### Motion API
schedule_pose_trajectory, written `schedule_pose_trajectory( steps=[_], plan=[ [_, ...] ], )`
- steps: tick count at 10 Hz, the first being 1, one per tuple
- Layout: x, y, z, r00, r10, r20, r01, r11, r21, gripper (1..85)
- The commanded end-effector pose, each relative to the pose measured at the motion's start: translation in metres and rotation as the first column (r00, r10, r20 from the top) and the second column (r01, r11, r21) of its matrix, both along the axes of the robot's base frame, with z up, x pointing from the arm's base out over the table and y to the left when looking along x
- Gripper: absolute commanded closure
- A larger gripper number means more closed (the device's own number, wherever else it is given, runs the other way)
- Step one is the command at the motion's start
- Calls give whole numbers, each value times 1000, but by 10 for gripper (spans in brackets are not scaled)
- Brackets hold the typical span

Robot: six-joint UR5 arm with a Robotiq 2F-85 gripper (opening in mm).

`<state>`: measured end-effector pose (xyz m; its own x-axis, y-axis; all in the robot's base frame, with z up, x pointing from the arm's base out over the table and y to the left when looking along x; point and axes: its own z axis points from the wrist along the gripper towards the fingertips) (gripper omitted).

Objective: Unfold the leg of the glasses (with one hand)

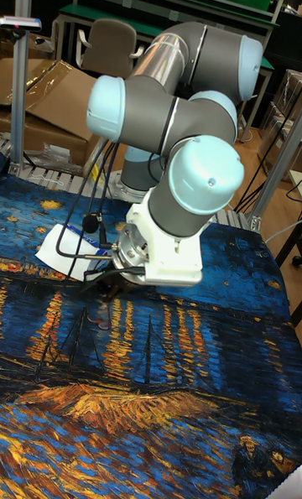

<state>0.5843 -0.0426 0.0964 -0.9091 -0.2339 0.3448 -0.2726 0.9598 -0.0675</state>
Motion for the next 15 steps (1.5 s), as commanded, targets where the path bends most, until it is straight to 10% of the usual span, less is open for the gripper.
schedule_pose_trajectory(
  steps=[1,6,15],
  plan=[
    [13,16,-4,999,14,47,-17,998,66,707],
    [21,31,-7,996,44,75,-54,989,138,547],
    [22,59,12,997,-24,69,12,986,166,550]
  ],
)
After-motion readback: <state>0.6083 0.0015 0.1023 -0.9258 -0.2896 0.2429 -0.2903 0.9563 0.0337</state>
